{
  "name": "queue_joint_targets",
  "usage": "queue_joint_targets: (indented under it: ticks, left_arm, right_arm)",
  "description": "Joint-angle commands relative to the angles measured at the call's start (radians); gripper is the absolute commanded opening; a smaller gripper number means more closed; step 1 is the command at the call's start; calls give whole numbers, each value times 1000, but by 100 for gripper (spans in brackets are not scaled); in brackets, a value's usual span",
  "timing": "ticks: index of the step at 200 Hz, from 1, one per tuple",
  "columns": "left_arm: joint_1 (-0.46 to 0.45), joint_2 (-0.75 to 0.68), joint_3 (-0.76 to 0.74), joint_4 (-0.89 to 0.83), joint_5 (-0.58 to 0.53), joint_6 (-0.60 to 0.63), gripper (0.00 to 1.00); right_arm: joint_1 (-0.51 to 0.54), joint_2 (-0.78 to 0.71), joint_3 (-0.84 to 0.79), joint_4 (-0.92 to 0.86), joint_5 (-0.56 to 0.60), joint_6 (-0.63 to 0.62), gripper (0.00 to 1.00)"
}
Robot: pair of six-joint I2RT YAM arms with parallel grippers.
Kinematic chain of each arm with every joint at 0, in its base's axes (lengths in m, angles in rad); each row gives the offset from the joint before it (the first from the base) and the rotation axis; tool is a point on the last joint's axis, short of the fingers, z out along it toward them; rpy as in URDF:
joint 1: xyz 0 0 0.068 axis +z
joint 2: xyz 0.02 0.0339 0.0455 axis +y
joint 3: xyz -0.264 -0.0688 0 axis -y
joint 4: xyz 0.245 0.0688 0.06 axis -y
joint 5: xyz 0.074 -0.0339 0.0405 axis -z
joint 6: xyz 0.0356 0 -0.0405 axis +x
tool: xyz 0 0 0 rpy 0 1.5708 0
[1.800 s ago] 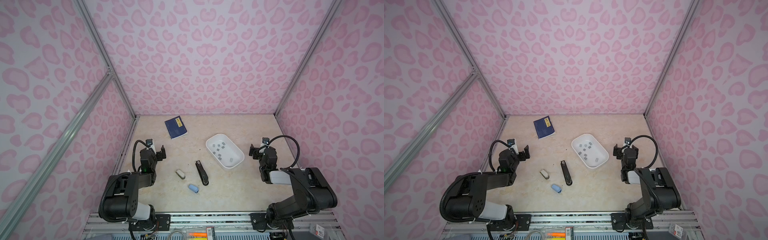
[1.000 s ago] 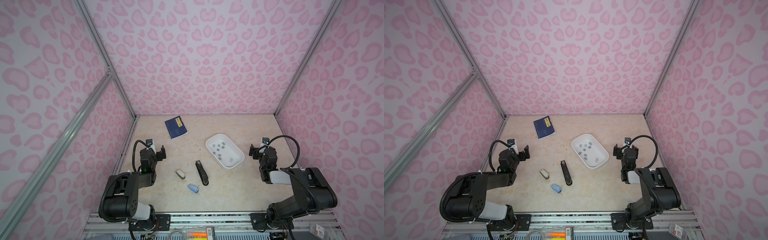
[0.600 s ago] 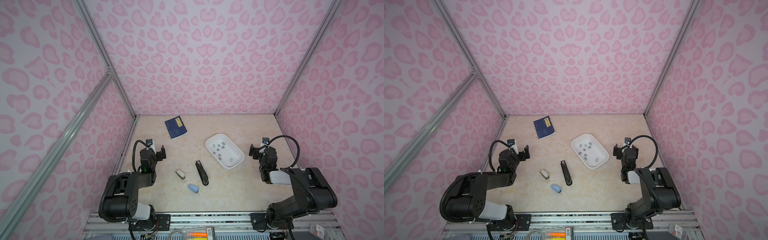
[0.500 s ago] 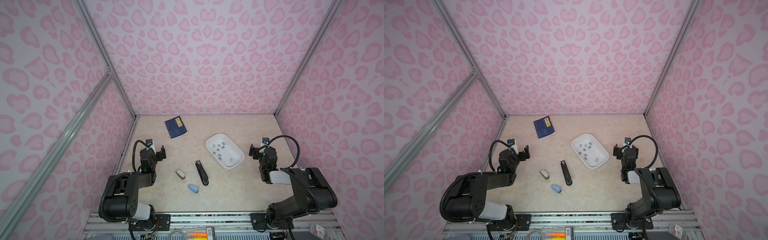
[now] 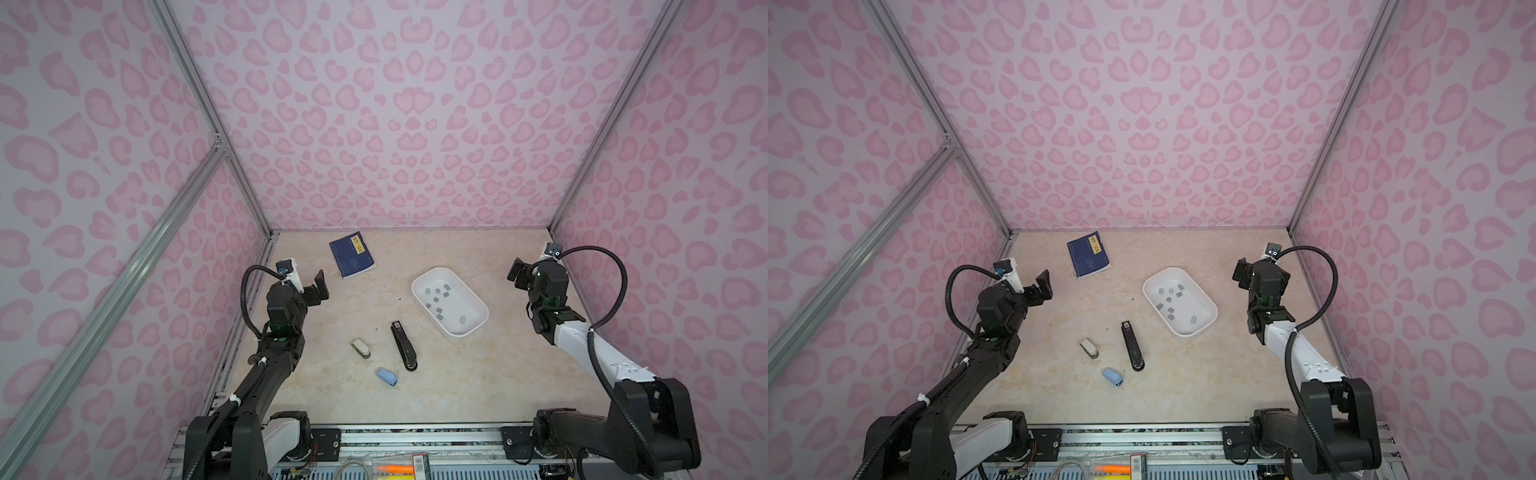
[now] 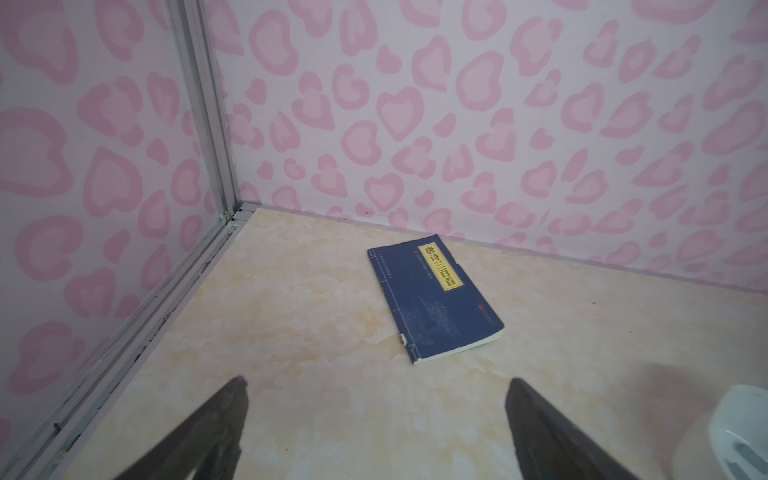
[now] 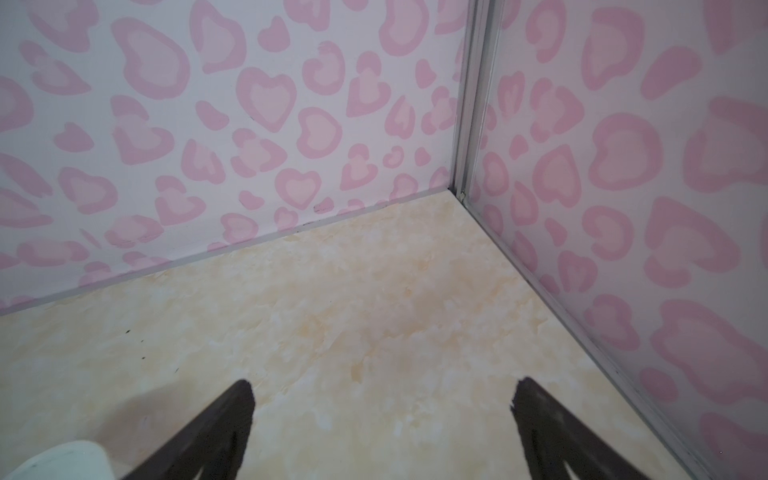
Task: Load the staples into the stapler
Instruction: 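Move the right gripper over the black stapler while the left gripper approaches it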
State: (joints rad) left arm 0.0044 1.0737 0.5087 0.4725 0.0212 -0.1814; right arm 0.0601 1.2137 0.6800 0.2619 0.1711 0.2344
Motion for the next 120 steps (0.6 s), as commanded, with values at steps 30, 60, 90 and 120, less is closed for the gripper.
queue_joint_targets:
  ticks: [30,60,90,120]
  left_arm:
    - [1,-96,111,-323,84,-339,97]
    - [25,-133,111,-290,327,-334,97]
    - [0,-387,3,-206,252,-350,97]
    - [-11,-460,-18,-248,234,-396,97]
  right_arm:
    - [400,-354,-51,-73,-80,43,98]
    - [832,-342,-91,-89,156,2,98]
    - [1079,-281,-198,-16,269,-3,87]
    - [1180,-167,-278,50,282,62,81]
